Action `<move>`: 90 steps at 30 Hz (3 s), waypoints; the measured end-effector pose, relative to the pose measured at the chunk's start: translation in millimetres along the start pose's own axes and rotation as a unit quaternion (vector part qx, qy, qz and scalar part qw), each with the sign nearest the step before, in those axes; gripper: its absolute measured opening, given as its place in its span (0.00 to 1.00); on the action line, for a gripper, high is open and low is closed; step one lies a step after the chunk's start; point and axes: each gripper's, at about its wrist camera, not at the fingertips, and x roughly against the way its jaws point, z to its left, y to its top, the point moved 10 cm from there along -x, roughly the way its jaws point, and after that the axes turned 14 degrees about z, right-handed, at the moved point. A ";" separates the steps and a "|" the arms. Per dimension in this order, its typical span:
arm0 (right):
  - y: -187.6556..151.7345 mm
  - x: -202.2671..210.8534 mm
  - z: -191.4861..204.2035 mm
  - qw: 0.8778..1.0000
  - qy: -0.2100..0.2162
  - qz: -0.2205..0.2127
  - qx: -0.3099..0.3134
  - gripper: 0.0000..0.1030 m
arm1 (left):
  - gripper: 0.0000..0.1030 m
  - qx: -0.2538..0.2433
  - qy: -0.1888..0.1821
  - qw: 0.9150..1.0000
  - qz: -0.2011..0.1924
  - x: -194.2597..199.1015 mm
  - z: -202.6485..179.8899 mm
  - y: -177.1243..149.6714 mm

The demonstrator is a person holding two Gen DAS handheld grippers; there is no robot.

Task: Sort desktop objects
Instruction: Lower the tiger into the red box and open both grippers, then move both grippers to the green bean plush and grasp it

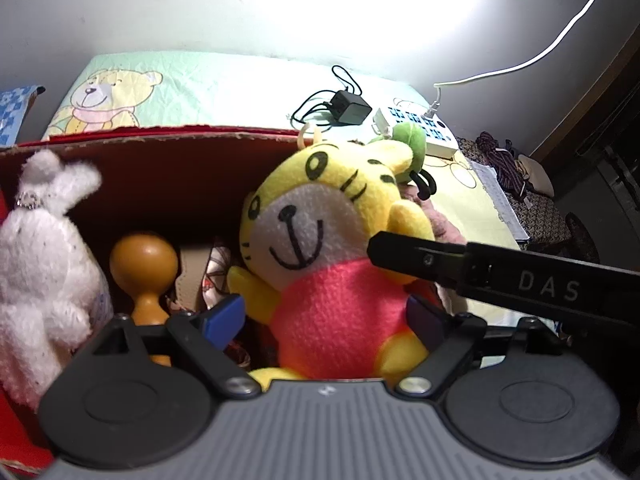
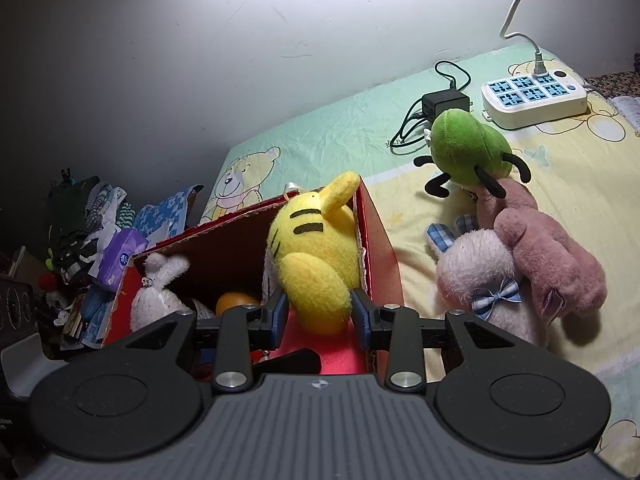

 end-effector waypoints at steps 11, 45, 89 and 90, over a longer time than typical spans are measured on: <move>-8.5 14.1 -0.9 1.000 0.014 -0.009 0.001 0.37 | 0.85 -0.007 0.029 1.000 -0.005 7.4 -9.0 -6.8; -16.9 49.1 -44.0 0.997 0.073 -0.018 0.008 0.40 | 0.91 -0.012 0.233 0.972 -0.026 23.8 -42.4 -8.5; 128.6 -20.9 -234.2 0.942 0.223 0.073 -0.239 0.55 | 0.84 0.010 0.171 0.985 -0.021 -95.9 -103.9 176.1; 130.8 -28.2 -233.2 0.939 0.229 0.078 -0.246 0.55 | 0.80 0.017 0.168 0.986 -0.009 -103.4 -100.9 178.4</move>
